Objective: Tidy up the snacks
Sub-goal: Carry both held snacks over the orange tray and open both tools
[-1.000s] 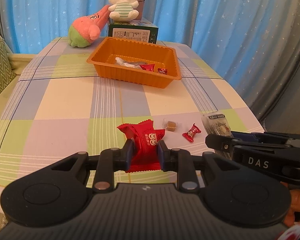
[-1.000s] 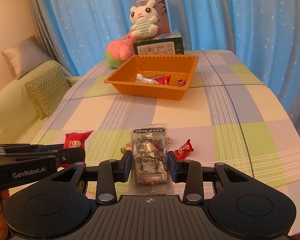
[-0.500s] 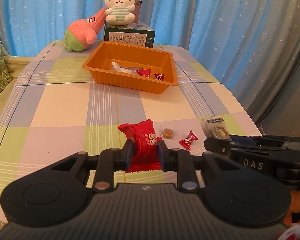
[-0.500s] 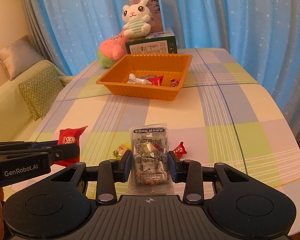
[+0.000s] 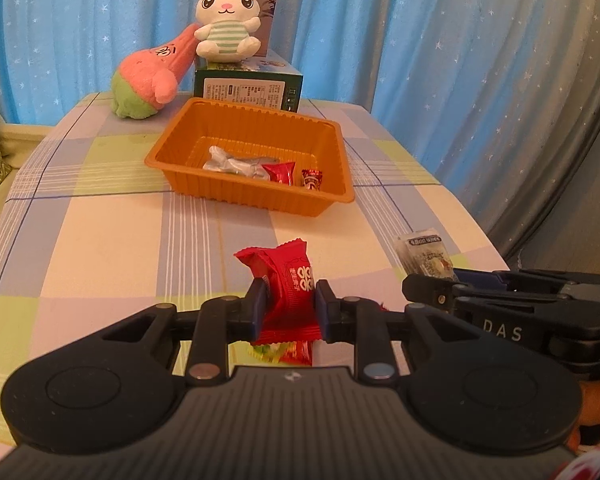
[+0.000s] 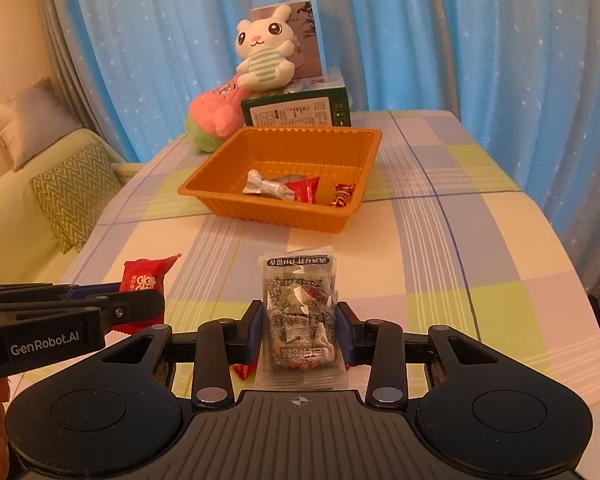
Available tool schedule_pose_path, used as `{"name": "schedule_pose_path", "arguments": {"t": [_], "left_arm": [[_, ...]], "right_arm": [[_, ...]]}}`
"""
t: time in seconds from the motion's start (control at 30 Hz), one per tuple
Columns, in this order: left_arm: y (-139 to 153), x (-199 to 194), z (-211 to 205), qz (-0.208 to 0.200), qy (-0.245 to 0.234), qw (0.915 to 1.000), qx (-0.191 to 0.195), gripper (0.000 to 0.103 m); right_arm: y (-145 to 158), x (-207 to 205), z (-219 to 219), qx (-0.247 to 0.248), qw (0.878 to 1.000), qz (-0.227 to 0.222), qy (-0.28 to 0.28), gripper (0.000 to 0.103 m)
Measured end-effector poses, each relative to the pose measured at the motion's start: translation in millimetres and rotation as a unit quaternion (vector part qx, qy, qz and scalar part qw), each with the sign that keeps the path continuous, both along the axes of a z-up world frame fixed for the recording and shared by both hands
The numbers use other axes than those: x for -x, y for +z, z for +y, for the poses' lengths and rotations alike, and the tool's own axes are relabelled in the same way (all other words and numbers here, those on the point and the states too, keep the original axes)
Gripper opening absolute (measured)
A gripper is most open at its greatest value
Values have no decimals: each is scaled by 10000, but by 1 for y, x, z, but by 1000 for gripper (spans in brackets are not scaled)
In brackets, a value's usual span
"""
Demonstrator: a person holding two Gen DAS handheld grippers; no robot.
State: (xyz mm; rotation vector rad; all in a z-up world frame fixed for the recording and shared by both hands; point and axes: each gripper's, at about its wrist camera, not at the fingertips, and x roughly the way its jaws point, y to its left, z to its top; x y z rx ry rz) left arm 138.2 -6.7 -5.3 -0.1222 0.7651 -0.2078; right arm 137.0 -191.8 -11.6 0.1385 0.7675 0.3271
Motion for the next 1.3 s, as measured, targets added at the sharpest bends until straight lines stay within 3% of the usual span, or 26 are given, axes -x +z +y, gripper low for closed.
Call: {"name": "schedule_pose_path", "arguments": {"t": [0.57, 0.87, 1.3], "left_arm": [[12, -119, 15, -152, -161, 9998, -11, 23], [17, -174, 15, -273, -272, 9990, -208, 23], [-3, -219, 19, -152, -269, 9990, -313, 23]], "right_arm": [[4, -115, 1, -37, 9998, -119, -166, 38], [-1, -174, 4, -143, 9995, -37, -264, 38], [-15, -209, 4, -192, 9991, 160, -347, 38]]}}
